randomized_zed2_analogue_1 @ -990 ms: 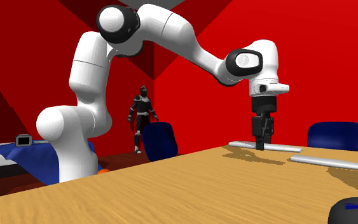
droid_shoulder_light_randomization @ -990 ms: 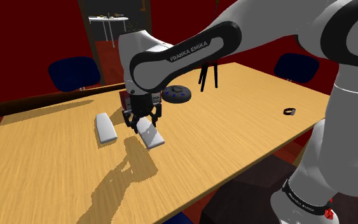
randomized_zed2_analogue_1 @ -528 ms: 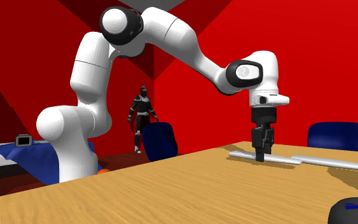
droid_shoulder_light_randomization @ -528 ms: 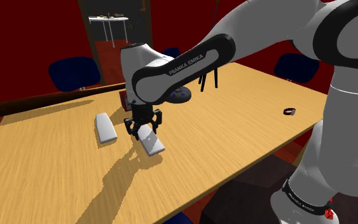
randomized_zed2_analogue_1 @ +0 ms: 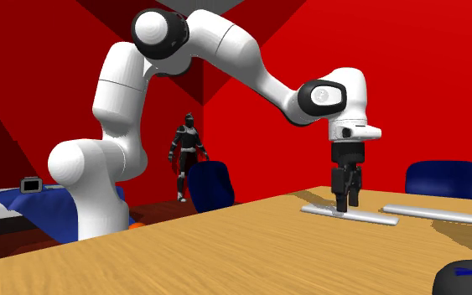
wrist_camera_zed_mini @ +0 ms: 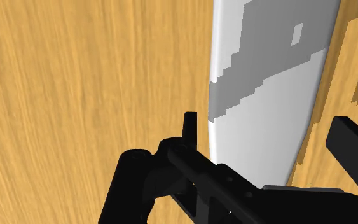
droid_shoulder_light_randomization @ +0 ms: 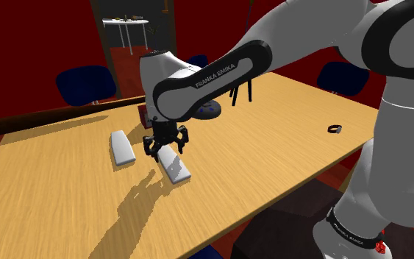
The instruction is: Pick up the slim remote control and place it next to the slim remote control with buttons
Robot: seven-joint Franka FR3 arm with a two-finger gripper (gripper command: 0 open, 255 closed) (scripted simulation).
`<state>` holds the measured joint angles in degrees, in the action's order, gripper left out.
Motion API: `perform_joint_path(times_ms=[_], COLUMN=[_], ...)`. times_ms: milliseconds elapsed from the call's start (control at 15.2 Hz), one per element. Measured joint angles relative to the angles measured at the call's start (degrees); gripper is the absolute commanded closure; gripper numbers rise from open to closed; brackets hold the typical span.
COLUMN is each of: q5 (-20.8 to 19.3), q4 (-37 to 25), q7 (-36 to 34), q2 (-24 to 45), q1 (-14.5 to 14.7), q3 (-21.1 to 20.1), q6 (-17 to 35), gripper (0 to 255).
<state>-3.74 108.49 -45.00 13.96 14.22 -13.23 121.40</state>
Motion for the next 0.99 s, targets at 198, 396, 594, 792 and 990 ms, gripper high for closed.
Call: perform_joint_path(times_ms=[198,396,594,792,990], q5=[0.00,0.28,0.71,0.78,0.80], q4=[0.00,-1.18,-3.64,-4.12,-4.16], q7=[0.00,0.24,0.47,0.53,0.53], q2=[0.00,-0.89,-2.27,-2.48,-2.52], q1=[0.00,-0.09,-0.13,-0.14,-0.15], q3=[0.00,-0.05,-0.20,-0.21,-0.22], q6=[0.00,-2.01,-5.74,-6.49,-6.59], gripper=[0,0,0,0,0])
